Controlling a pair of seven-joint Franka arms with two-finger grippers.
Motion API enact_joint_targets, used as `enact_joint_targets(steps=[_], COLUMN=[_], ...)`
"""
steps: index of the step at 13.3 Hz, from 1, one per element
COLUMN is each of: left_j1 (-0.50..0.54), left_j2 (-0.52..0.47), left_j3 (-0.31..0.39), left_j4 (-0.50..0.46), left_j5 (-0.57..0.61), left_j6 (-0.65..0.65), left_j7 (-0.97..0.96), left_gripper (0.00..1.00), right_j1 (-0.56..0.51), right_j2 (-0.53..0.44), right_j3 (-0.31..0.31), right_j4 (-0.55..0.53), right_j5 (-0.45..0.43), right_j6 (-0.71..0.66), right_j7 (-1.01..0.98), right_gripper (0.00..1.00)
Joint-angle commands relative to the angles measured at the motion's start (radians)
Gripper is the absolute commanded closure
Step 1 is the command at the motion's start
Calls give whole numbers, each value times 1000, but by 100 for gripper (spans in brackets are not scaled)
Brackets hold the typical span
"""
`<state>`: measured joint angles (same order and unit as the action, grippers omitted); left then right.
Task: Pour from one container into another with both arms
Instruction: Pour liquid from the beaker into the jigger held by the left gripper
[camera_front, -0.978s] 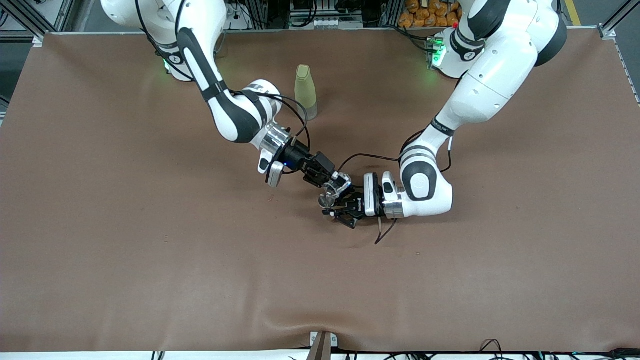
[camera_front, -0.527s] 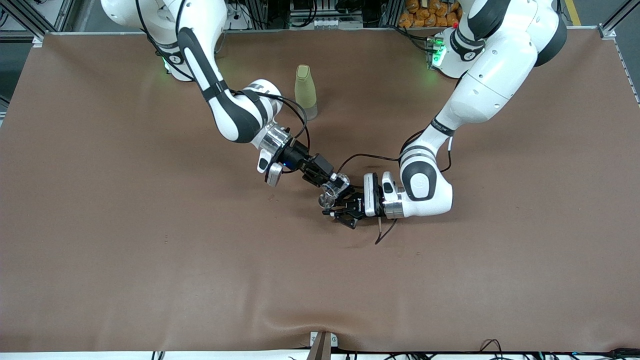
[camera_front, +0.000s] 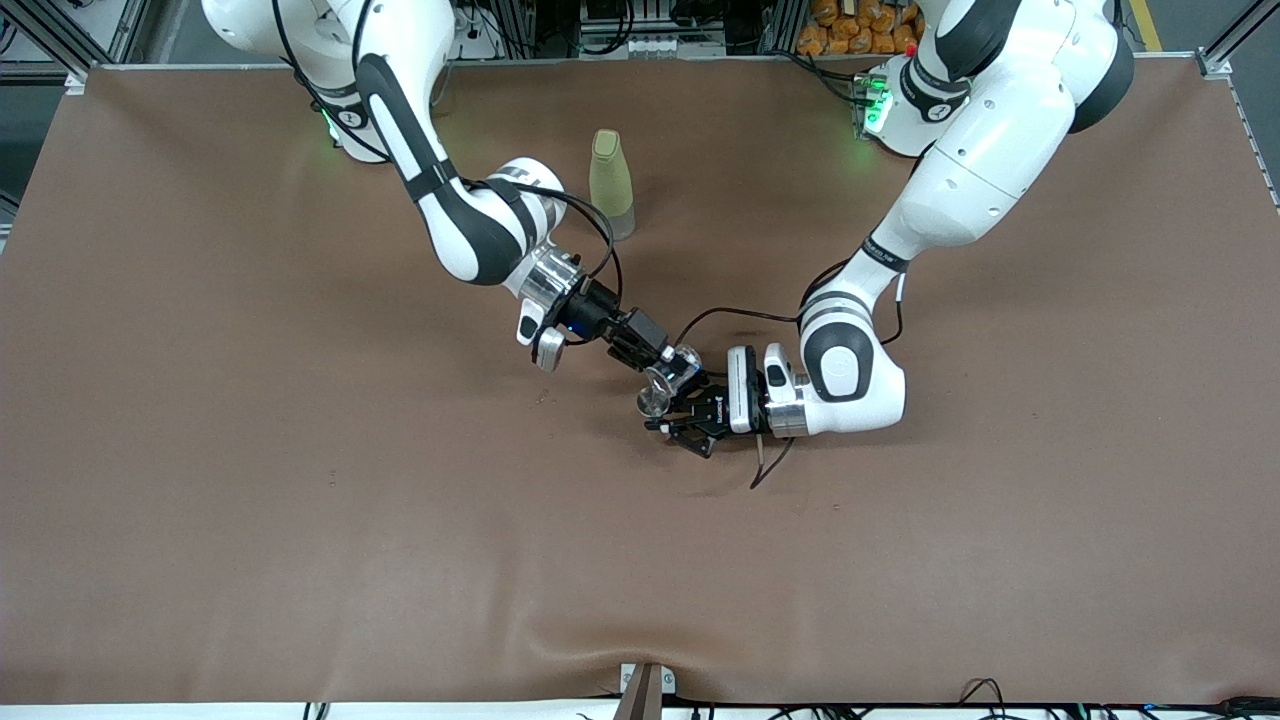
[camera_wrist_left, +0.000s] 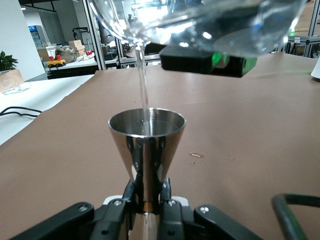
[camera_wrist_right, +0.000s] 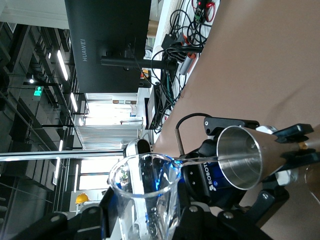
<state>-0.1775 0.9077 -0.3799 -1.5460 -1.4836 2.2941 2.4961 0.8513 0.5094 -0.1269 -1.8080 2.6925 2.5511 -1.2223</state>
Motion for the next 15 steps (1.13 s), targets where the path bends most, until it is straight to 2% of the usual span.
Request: enact_joint_targets(steps=[1, 15], left_j1=[-10, -10], left_j2=[0, 0], left_j3=[4, 4], left_j4=[4, 3], left_j5=[-37, -37], left_j6=[12, 12], left_j7=[30, 30], left_gripper=[100, 100], right_j1=[18, 17], right_j2=[8, -2], right_j3=[-13, -13], right_j4=[21, 19], right_j5=[240, 233], right_j6=[15, 35], right_j7=[-53, 43], right_gripper=[98, 100])
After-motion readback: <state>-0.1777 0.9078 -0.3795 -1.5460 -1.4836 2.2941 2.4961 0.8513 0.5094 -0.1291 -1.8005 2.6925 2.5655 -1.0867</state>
